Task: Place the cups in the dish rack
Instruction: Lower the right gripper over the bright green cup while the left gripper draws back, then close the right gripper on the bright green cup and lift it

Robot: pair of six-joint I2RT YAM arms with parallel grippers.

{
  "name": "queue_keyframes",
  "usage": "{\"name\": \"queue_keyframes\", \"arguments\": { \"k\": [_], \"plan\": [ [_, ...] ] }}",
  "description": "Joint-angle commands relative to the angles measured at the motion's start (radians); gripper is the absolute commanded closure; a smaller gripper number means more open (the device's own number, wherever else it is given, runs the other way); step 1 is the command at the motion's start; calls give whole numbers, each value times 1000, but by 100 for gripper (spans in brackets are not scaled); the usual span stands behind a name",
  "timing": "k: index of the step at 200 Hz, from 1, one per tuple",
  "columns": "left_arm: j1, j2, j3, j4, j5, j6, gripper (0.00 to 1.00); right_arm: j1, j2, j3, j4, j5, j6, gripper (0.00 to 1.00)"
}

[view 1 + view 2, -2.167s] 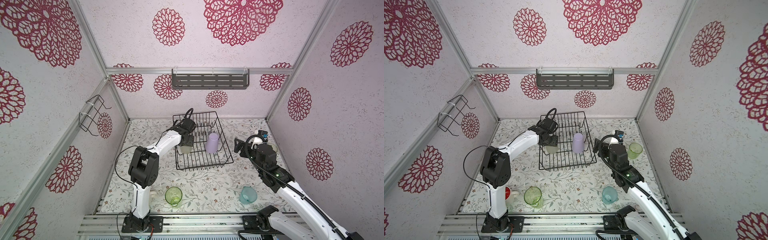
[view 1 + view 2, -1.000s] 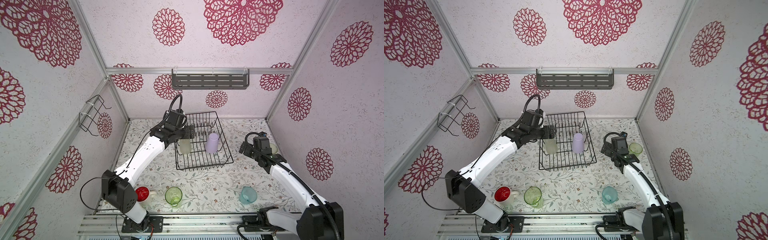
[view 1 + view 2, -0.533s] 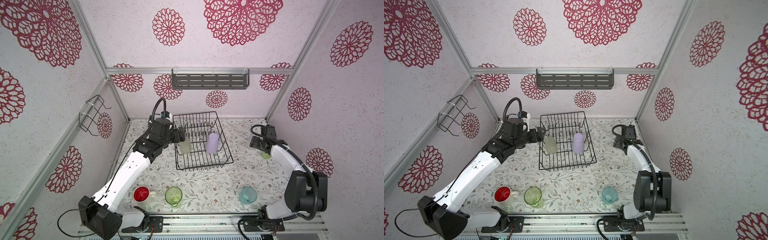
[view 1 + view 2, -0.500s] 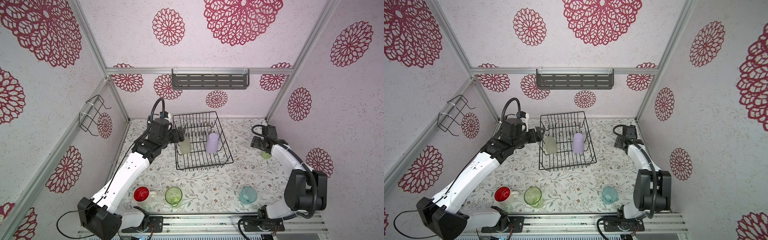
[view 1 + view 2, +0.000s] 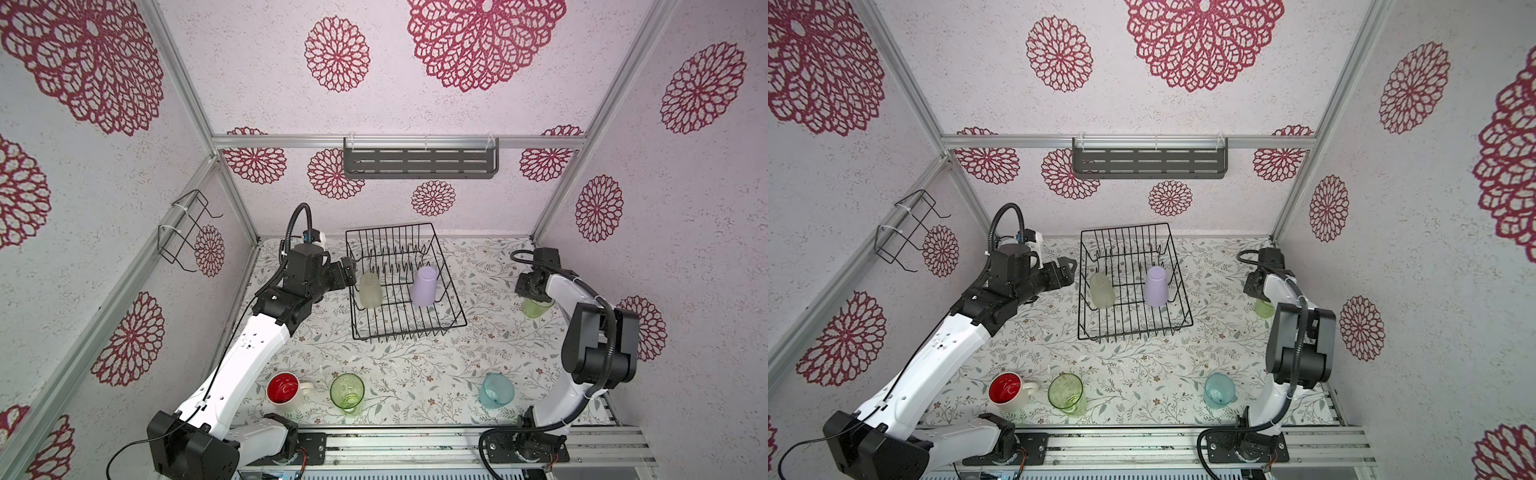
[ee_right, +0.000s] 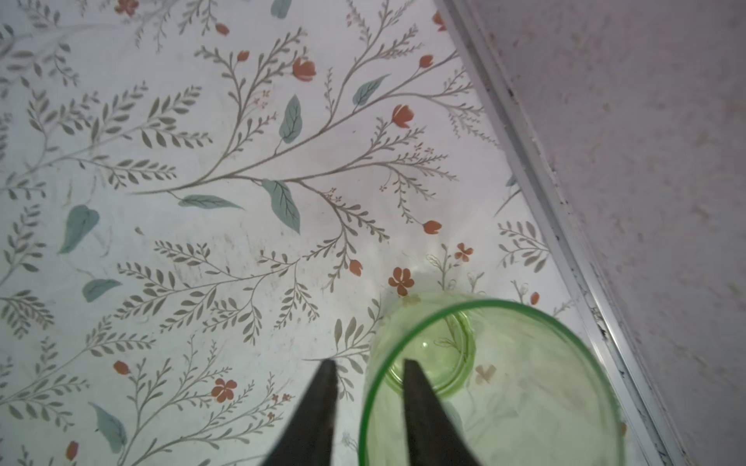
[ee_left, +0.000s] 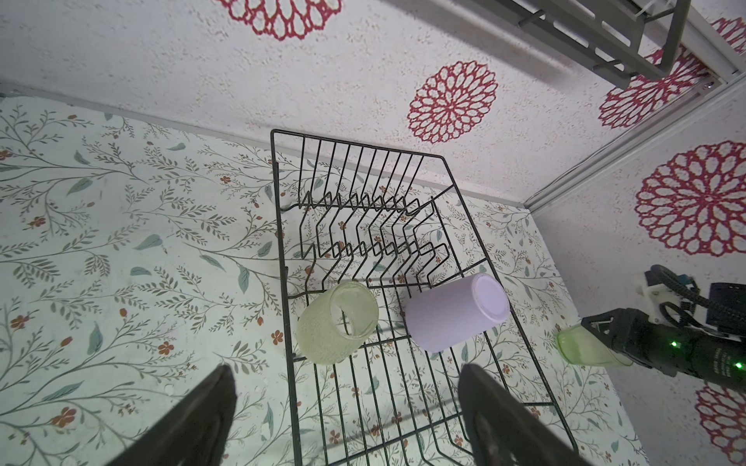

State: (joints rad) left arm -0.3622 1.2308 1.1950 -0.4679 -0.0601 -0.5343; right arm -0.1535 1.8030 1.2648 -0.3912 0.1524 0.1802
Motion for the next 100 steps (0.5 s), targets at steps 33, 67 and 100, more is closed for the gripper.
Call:
{"name": "queue_keyframes", "arguments": {
  "k": [33, 67, 100],
  "plan": [
    [22, -2, -4, 40, 28, -2, 10, 9, -37, -24, 3, -102, -76, 100],
    [28, 1, -9, 48, 55, -14, 10, 11, -131, -57, 30, -179, -62, 100],
    [29, -12, -17, 58, 51, 15, 10, 12, -239, -134, 96, -306, -16, 100]
  ]
}}
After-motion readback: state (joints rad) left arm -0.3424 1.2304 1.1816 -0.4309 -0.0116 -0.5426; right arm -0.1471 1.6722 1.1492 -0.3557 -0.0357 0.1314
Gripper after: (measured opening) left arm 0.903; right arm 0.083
